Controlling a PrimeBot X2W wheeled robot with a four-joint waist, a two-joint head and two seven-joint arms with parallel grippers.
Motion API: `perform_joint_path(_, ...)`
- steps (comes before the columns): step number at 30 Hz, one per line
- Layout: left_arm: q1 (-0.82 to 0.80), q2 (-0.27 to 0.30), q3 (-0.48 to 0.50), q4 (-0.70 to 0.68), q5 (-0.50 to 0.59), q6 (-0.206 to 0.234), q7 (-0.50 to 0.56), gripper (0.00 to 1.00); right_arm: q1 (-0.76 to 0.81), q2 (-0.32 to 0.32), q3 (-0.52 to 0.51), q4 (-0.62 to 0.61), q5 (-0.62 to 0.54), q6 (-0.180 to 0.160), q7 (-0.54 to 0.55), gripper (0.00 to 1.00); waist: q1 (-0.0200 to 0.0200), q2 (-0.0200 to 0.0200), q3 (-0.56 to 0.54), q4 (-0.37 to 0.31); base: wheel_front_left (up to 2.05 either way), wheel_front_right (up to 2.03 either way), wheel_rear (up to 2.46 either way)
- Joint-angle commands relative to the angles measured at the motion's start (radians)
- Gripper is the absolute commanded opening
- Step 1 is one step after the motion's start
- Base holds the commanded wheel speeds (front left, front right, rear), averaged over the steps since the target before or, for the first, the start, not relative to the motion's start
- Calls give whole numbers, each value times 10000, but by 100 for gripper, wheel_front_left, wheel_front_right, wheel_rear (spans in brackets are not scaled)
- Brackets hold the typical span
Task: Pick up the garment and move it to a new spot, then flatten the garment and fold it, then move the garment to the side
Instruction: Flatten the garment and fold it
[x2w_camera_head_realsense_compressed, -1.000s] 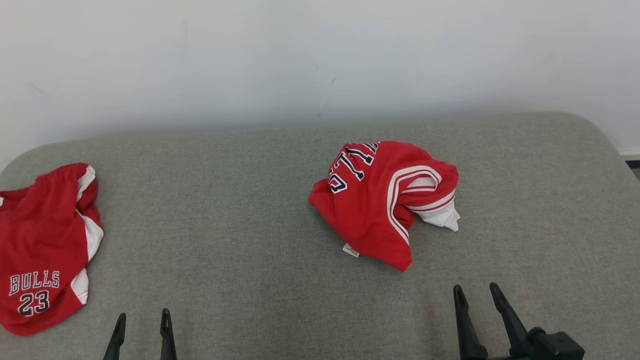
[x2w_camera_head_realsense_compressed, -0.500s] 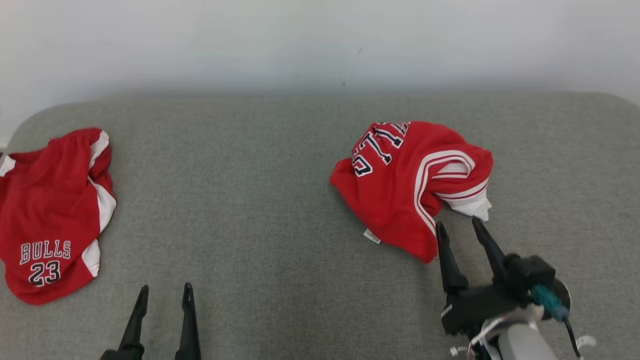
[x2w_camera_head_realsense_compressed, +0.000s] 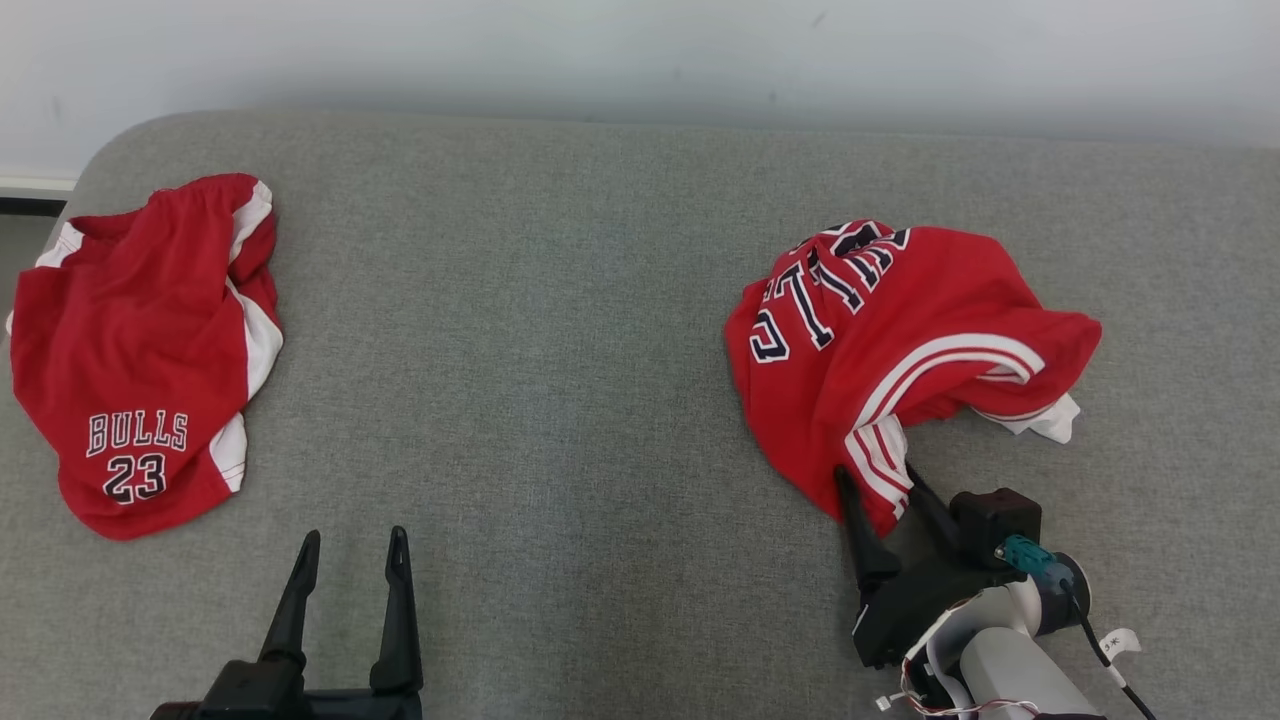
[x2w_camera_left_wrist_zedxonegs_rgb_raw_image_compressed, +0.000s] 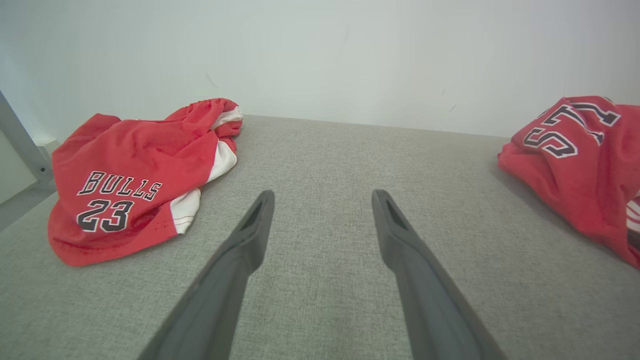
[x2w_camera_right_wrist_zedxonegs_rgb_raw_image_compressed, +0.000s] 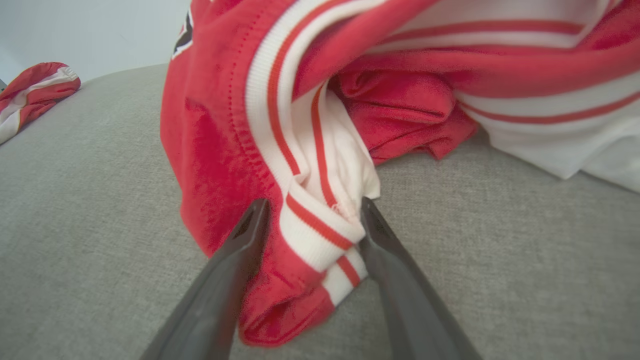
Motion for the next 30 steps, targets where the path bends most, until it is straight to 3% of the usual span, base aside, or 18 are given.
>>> perform_joint_path(1,-15,-13,-6,46,-45,42,-34,100,-110,44,184,151,244,-22,-5,0,-3,-2,-38,19,0,0,0)
perform_joint_path(10,99,-13,34,105,-74,7,-34,100,-59,-37,450,-250,693,-22,-8,0,-3,-2,-255,-189,0,0,0)
perform_joint_path(23,666,-12,395,141,69,-179,-34,100,2463,84,401,-4426,1170,-22,-7,0,-3,-2,-1006,-975,0,0,0)
perform_joint_path(30,796,-12,421,83,124,-306,-34,100,4186,41,-77,-5678,1512,-22,-5,0,-3,-2,-1007,-1578,0,0,0)
